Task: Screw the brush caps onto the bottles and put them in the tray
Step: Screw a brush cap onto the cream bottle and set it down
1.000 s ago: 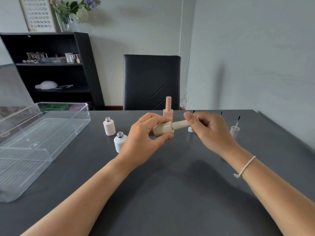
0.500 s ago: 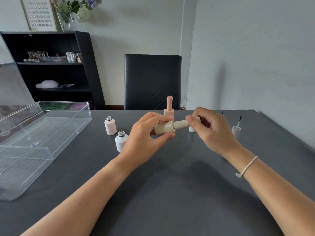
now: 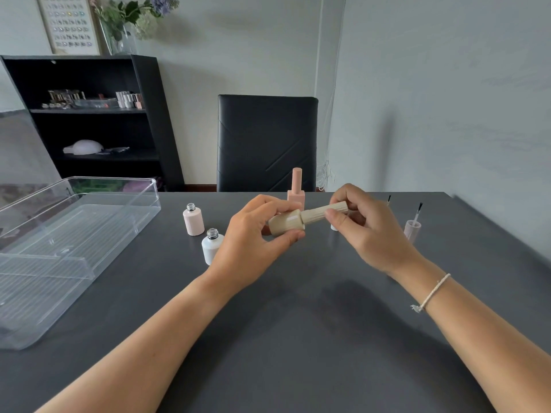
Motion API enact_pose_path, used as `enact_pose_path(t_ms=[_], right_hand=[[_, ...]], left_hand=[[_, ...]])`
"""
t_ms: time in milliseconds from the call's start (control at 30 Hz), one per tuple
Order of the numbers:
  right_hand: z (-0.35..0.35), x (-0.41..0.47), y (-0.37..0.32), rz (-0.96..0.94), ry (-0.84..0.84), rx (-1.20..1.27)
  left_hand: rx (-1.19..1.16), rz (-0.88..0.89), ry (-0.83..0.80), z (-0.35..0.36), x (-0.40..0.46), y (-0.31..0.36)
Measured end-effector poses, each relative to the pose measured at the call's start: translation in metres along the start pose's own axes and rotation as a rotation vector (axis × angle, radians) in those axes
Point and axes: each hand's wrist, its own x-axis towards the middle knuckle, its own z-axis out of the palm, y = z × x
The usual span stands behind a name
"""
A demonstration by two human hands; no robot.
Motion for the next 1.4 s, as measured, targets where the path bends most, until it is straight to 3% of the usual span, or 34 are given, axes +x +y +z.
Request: enact_pose_path(t_ms=[267,600,1233,1400], right_hand=[[-0.0002,0.0,-0.0004,0.02,0.083,-0.048],[0.0011,-0.0007,-0.0014,0.001,0.005,0.016],[0.0013,-0.0014,-0.0019,-0.015,0.089,-0.069],[0.0002,-0.0031,-0.0022,-0.037,0.09,-0.069]], left_hand=[[-0.006,-0.004,-0.013,0.0012,-0.0012,-0.0003],[-0.001,-0.002,0.001,0.0,-0.0015,0.0004],[-0.025,-0.059,0.0,0.0042,-0.0036,0.0014],[-0.009,-0.068,-0.063,0.0086,-0.0064,-0.0032]])
